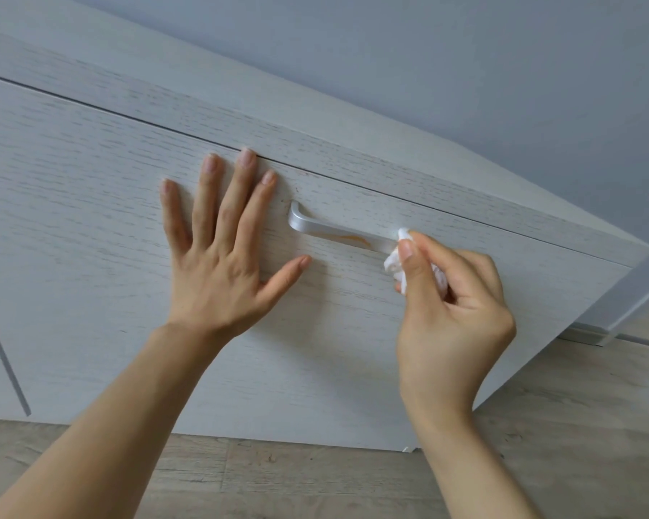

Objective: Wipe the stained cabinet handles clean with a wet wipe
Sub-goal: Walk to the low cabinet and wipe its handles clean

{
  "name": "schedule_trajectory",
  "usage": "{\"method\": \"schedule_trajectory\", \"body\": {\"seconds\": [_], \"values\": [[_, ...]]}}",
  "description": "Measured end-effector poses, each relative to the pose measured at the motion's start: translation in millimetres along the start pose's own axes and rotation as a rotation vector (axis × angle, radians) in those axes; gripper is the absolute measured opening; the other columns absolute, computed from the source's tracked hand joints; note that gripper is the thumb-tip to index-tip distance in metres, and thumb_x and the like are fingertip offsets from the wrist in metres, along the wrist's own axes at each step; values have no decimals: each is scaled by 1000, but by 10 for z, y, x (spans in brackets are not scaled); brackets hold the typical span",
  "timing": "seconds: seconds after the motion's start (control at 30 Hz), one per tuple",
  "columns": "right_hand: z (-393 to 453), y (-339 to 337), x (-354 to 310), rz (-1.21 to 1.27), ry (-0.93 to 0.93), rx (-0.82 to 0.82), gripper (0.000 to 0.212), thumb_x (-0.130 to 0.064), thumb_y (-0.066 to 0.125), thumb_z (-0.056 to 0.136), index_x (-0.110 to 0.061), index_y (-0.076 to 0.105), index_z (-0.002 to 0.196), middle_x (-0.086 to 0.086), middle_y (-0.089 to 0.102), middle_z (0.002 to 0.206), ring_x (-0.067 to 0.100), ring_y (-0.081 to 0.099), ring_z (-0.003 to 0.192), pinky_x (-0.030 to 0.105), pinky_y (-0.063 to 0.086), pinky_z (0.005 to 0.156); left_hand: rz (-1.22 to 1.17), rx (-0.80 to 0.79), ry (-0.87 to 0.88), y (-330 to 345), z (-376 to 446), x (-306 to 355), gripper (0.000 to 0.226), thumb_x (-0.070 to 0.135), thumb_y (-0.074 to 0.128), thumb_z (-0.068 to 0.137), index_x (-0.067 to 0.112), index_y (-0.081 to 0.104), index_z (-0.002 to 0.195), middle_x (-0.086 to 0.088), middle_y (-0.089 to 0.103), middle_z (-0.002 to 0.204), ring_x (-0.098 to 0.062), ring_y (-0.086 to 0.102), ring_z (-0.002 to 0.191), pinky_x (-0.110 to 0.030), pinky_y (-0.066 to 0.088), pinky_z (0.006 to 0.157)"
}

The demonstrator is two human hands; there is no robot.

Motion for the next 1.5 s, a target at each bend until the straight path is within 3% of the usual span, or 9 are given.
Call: {"method": "schedule_trajectory", "body": {"seconds": [0.1,0.23,0.37,0.6,0.87,1.0,1.13,1.23,1.5], "values": [[21,71,-100,28,-88,-30,16,-8,63,87,-6,71,101,-2,51,90,14,62,66,17,52,64,-9,4,10,-9,13,15,80,63,40,92,12,16,149,-8,15,154,-30,2,146,-45,-13,115],[17,185,-197,-87,-242,-87,18,3,62,87,-3,70,101,2,52,81,7,56,64,15,48,66,-17,14,19,-24,11,21,79,62,40,93,11,19,148,-9,18,153,-36,10,141,-46,-11,115],[7,210,-242,-252,-450,-229,20,-5,64,87,0,69,106,13,60,86,7,53,78,3,38,76,-13,21,10,-26,6,11,79,62,41,92,10,20,148,-9,19,153,-36,10,141,-46,-10,115],[-35,283,-377,-333,-623,-189,15,-3,66,86,0,71,101,10,65,79,19,58,71,10,39,76,-6,37,12,-24,8,20,80,62,43,91,11,19,148,-8,19,153,-35,11,141,-47,-9,115],[-46,252,-351,-263,-580,-121,13,-10,68,86,-6,73,98,-3,69,82,16,52,71,19,41,73,-12,28,20,-18,4,21,80,62,42,91,11,20,148,-8,19,153,-35,11,141,-46,-9,115],[-33,193,-297,-266,-525,-69,15,-21,67,87,-15,72,99,-16,63,89,19,53,76,30,42,72,-17,10,3,-13,7,-3,80,63,41,91,13,18,149,-7,17,153,-18,-7,147,-47,-10,115],[-7,273,-246,-349,-479,-70,19,-34,59,89,-24,72,99,-23,60,85,12,52,84,33,32,75,-23,9,7,-6,2,4,80,63,41,91,13,18,149,-7,18,154,-15,-9,146,-47,-9,115],[-24,268,-231,-373,-473,-55,19,-34,59,89,-25,71,99,-24,59,85,10,54,87,34,30,78,-35,15,8,-8,1,6,79,63,40,91,13,18,148,-7,18,153,-23,-3,148,-47,-9,115],[-55,346,-229,-303,-455,-61,20,-31,59,90,-19,73,96,-18,62,82,8,55,86,37,37,75,-48,5,21,-7,-2,-7,80,63,41,91,12,19,149,-7,18,154,-15,-9,146,-48,-8,115]]}}
Point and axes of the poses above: each hand's wrist, its own z-axis towards the middle knuckle, its own y-axis out of the palm, x = y × z, the point moved 9 cm from there along z, towards the middle knuckle
